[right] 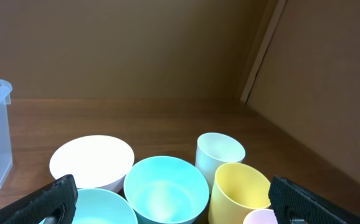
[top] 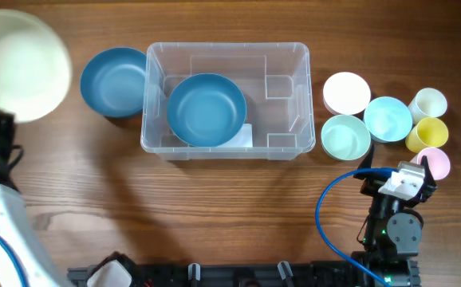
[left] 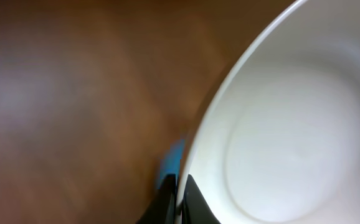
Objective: Pack container
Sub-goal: 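Grasp the cream bowl, lift it, and place it into the container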
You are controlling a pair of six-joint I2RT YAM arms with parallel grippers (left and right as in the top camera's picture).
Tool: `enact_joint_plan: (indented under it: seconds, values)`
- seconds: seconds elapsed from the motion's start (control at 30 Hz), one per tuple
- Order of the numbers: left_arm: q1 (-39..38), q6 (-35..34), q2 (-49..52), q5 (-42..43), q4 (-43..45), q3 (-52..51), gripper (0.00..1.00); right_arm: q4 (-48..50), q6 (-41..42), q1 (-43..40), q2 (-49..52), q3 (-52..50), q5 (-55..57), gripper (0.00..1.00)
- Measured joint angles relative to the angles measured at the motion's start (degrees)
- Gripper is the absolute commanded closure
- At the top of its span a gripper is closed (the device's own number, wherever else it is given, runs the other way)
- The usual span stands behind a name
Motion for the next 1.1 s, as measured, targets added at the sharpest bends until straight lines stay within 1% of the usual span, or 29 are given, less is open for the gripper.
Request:
enact_joint_plan:
  seconds: [0.07,0.17,0.2,0.23,0.3,0.37,0.4,0.47,0.5,0.57,0.63,0.73,0.87,0.9,0.93,0.97,1.03,1.07,1.1]
  values:
    - [-5.4,0.1,-2.6,1.6,0.1,0.0,0.96,0.0,0.0,0.0,0.0,0.0,0.0,0.0]
    - [-17.0,0.7,-5.6,2.5,0.0,0.0,0.96,0.0,0.0,0.0,0.0,0.0,0.0,0.0]
    - [-20.2,0.9,-6.0,2.4,0.0,0.0,0.96,0.0,0.0,0.0,0.0,0.0,0.0,0.0]
    - [-25.5,1.1,-6.1,0.8,-0.1,0.0,0.96,0.0,0.0,0.0,0.0,0.0,0.0,0.0]
    - [-32.1,1.4,-5.8,-0.9,-0.1,0.0,0.96,0.0,0.0,0.0,0.0,0.0,0.0,0.0]
    - [-40.2,2.4,-4.9,-4.4,-0.2,0.0,0.96,0.0,0.0,0.0,0.0,0.0,0.0,0.0]
    - [-45.4,3.4,-3.9,-7.8,-0.2,0.0,0.96,0.0,0.0,0.0,0.0,0.0,0.0,0.0]
    - [-49.8,4.6,-2.4,-11.3,-0.3,0.0,0.96,0.0,0.0,0.0,0.0,0.0,0.0,0.0]
    - [-53.2,5.2,-0.7,-14.6,-0.3,0.0,0.96,0.0,0.0,0.0,0.0,0.0,0.0,0.0]
    - [-57.8,6.3,3.5,-18.4,-0.6,0.0,0.96,0.0,0.0,0.0,0.0,0.0,0.0,0.0]
    - [-59.4,6.8,7.4,-20.7,-0.6,0.0,0.96,0.0,0.0,0.0,0.0,0.0,0.0,0.0]
    - [-59.6,7.1,12.9,-22.7,-0.6,0.0,0.96,0.0,0.0,0.0,0.0,0.0,0.0,0.0]
    - [-59.6,7.2,17.0,-24.5,-0.7,0.0,0.96,0.0,0.0,0.0,0.0,0.0,0.0,0.0]
    - [-59.6,7.2,17.3,-25.0,-0.8,0.0,0.93,0.0,0.0,0.0,0.0,0.0,0.0,0.0]
    - [-59.6,7.3,17.3,-25.6,-0.8,0.0,0.76,0.0,0.0,0.0,0.0,0.0,0.0,0.0]
    - [-59.6,7.5,17.3,-26.0,-0.7,0.0,0.63,0.0,0.0,0.0,0.0,0.0,0.0,0.0]
    - [-59.6,7.9,17.3,-26.6,-0.7,0.0,0.57,0.0,0.0,0.0,0.0,0.0,0.0,0.0]
    - [-59.6,7.9,17.3,-26.8,-0.6,0.0,0.45,0.0,0.0,0.0,0.0,0.0,0.0,0.0]
    - [-59.5,7.8,17.3,-27.1,-0.6,0.0,0.43,0.0,0.0,0.0,0.0,0.0,0.0,0.0]
